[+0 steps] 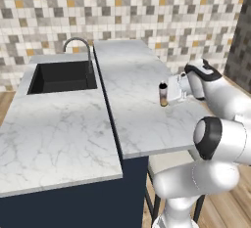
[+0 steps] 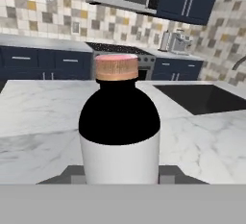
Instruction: Pick the bottled drink from the counter and place it in the open cabinet.
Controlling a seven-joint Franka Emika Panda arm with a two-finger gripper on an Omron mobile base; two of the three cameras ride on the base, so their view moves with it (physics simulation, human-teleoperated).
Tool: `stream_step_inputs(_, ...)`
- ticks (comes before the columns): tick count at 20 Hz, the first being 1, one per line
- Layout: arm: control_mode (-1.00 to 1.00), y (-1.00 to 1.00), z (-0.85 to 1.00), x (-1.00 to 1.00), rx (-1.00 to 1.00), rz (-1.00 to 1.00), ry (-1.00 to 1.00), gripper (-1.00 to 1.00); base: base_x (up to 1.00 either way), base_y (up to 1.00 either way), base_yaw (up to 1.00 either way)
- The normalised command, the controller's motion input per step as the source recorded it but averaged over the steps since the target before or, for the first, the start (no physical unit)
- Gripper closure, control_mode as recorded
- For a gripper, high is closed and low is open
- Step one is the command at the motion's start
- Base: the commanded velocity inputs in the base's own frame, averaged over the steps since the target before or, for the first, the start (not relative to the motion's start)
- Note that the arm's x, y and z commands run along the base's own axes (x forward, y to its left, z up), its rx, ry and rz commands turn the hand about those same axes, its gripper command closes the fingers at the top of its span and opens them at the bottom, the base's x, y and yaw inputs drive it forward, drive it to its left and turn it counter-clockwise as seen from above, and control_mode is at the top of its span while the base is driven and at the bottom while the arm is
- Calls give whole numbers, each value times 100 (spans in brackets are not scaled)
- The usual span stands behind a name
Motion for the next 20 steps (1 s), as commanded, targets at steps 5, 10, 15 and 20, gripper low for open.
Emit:
stream_step_inputs(5,-100,14,52,-50,0,0,-8,100,0,0,0)
stream_step_inputs(10,-100,20,36,-56,-1,0,-15,100,0,0,0)
stream_step_inputs(15,-100,13,37,-44,-1,0,-12,100,0,0,0)
stream_step_inputs(20,-100,2,19,-40,0,0,-14,100,0,0,0)
